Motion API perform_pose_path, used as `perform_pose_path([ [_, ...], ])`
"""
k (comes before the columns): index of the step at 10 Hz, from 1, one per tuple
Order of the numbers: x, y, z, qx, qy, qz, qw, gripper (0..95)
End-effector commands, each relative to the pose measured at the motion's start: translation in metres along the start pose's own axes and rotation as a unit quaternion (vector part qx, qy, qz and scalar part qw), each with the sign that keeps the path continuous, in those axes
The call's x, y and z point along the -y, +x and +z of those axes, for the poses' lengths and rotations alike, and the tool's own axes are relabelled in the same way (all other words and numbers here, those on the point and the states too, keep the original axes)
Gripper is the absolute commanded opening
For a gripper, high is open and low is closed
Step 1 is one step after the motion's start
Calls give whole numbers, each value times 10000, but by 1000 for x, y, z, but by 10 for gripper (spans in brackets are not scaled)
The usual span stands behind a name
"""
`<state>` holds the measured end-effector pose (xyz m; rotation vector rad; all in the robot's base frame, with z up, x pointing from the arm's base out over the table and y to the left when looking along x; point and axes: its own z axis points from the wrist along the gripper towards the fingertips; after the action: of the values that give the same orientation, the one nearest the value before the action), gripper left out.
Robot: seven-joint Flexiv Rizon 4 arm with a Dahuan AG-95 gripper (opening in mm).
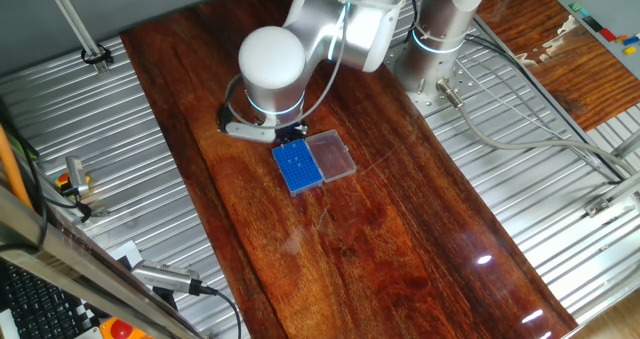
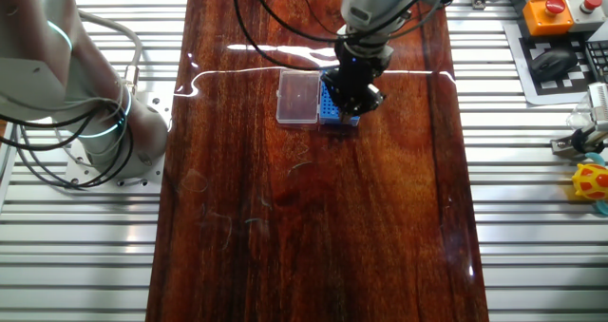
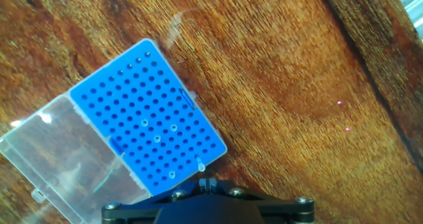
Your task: Insert a small pipette tip into the holder for small pipette tips
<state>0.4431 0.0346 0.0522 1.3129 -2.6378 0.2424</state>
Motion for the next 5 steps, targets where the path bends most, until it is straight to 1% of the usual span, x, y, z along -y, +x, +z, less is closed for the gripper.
perform_pose_path([
  [1,2,-1,-1,16,-2,-18,10000,0],
  [5,7,8,-7,28,-6,-48,10000,0],
])
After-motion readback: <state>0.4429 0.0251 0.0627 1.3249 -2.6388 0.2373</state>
